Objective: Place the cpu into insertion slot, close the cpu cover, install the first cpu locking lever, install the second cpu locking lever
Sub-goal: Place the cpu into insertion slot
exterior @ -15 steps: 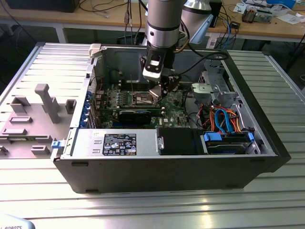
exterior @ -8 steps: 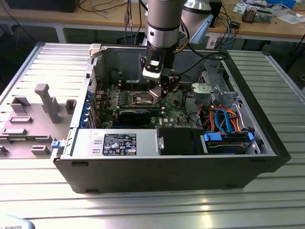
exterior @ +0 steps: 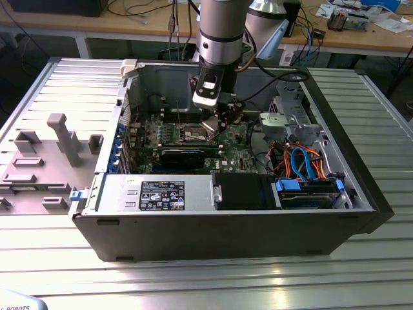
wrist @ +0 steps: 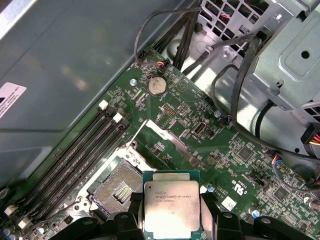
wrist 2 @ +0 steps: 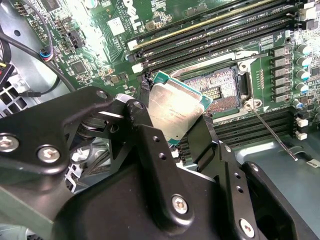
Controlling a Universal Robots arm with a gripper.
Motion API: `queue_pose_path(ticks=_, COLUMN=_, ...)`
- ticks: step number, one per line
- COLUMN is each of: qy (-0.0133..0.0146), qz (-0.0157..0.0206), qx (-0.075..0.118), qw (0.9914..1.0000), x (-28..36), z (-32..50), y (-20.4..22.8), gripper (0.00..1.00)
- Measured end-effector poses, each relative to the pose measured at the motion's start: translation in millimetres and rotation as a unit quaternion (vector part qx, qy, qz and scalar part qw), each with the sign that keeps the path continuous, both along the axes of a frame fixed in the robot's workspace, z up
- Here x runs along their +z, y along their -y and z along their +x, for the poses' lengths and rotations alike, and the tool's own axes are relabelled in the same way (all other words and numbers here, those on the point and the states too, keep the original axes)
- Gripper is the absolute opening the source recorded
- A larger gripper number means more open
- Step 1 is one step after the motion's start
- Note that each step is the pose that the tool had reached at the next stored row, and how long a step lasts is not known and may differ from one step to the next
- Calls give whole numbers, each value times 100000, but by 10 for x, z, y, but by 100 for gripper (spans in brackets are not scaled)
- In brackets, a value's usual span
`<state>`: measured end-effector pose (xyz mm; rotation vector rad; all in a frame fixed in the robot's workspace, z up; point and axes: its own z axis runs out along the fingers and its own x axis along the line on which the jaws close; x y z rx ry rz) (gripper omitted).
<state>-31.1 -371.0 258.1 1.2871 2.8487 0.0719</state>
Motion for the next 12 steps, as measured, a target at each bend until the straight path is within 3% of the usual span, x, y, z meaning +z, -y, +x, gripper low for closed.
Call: queue_pose_path(ticks=12, qy=2, qz=-2, qx=-415, qw=99999, x=-2, z=0, y=0, gripper=54)
